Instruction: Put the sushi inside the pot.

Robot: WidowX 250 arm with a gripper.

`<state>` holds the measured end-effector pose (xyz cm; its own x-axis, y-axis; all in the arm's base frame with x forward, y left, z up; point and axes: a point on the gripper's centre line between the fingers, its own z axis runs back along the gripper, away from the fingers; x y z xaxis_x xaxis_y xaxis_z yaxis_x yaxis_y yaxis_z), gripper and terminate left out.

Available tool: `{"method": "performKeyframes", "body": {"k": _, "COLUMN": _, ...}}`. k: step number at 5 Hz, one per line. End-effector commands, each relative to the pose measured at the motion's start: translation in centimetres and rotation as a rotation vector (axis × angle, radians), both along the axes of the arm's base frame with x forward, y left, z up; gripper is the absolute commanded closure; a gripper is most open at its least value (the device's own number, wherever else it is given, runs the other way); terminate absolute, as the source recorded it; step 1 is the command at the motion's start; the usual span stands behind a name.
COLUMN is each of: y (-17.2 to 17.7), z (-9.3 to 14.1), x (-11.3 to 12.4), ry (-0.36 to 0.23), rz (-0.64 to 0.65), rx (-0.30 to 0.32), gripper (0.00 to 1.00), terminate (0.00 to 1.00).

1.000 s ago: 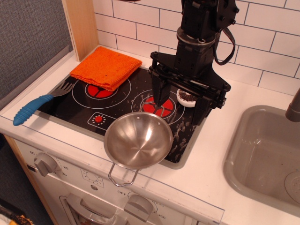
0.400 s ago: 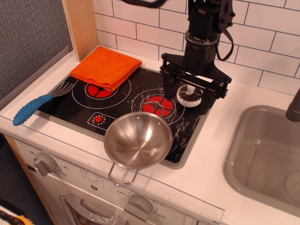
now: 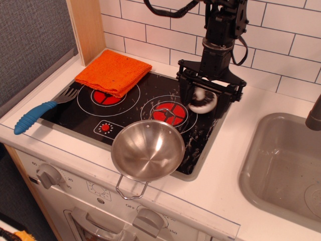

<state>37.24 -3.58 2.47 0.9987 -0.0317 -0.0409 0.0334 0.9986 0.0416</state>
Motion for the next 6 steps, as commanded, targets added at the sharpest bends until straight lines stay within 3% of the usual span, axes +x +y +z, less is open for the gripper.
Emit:
{"method": "performKeyframes", "body": {"k": 1, "y": 0.7, "z": 1.8, "x": 1.5, "ry": -0.057, "rz": 0.009, "rx": -0.001, "gripper": 0.00, "terminate": 0.00}}
{"method": "performKeyframes", "body": {"k": 2, "y": 0.8, "z": 1.6, "x": 1.5, "ry": -0.071, "rz": 0.007, "rx": -0.014, "gripper": 1.00, "terminate": 0.00}}
{"method": "performKeyframes", "body": {"k": 4, "y": 0.2, "z": 2.0, "x": 1.1, "ry": -0.063, "rz": -0.022, "rx": -0.014, "gripper": 1.00, "terminate": 0.00}}
{"method": "performKeyframes", "body": {"k": 5, "y": 0.1, "z": 3.9, "x": 0.7, "ry": -0.097, "rz": -0.039, "rx": -0.025, "gripper": 1.00, "terminate": 0.00}}
{"method": "performKeyframes", "body": {"k": 6, "y": -0.5, "z": 7.6, "x": -1.3, "ry": -0.178, "rz": -0.057, "rx": -0.042, "gripper": 1.00, "terminate": 0.00}}
